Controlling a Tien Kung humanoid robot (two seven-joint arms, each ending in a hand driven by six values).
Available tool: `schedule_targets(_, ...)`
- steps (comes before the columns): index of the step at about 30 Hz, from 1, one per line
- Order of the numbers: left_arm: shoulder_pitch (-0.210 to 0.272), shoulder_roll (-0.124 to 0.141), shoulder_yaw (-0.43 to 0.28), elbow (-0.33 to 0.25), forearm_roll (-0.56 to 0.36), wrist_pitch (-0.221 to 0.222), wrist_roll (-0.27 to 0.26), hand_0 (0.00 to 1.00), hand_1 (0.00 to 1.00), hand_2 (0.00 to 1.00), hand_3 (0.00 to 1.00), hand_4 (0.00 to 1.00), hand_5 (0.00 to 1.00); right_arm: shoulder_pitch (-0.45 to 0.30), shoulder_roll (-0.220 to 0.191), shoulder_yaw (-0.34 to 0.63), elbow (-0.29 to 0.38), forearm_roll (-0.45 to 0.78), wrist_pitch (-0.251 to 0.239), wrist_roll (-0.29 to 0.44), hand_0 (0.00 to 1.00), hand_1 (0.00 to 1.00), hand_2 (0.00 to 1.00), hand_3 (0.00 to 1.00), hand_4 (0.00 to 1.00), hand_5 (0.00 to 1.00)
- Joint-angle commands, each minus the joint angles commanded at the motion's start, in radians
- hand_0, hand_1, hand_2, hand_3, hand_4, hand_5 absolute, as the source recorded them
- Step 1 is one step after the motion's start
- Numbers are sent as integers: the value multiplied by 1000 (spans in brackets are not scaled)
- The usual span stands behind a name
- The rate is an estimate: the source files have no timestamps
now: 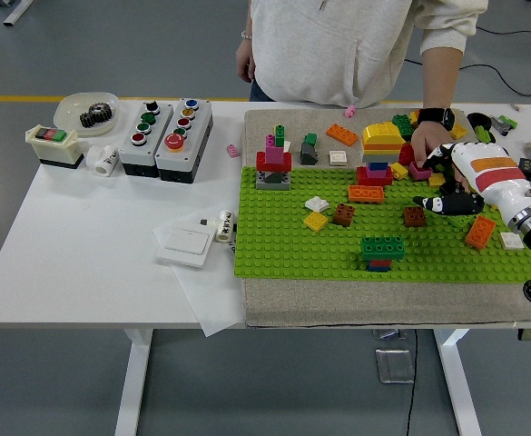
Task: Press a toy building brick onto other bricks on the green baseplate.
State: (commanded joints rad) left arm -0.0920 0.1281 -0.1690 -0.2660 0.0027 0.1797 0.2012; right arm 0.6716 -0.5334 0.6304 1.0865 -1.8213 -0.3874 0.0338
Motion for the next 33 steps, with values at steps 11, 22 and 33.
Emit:
schedule_targets(11,-4,1,9,-1,-11,-3,-3,489,599,754,787,830,829,78,52,-114,-62,-83,94,-71,481,549,570,584,926,347)
schedule_targets(22,-11,2,24,0,-31,-2,-10,485,596,751,787,830,830,120,90,-141,-125,-169,165,-116,426,519,545,608,908,310)
schedule_targets(33,-12,-1,25,0,-35,-1,-10,485,595,752,787,830,826,139,117,-171,-193,-213,197,-112,408,505,537,598,900,308)
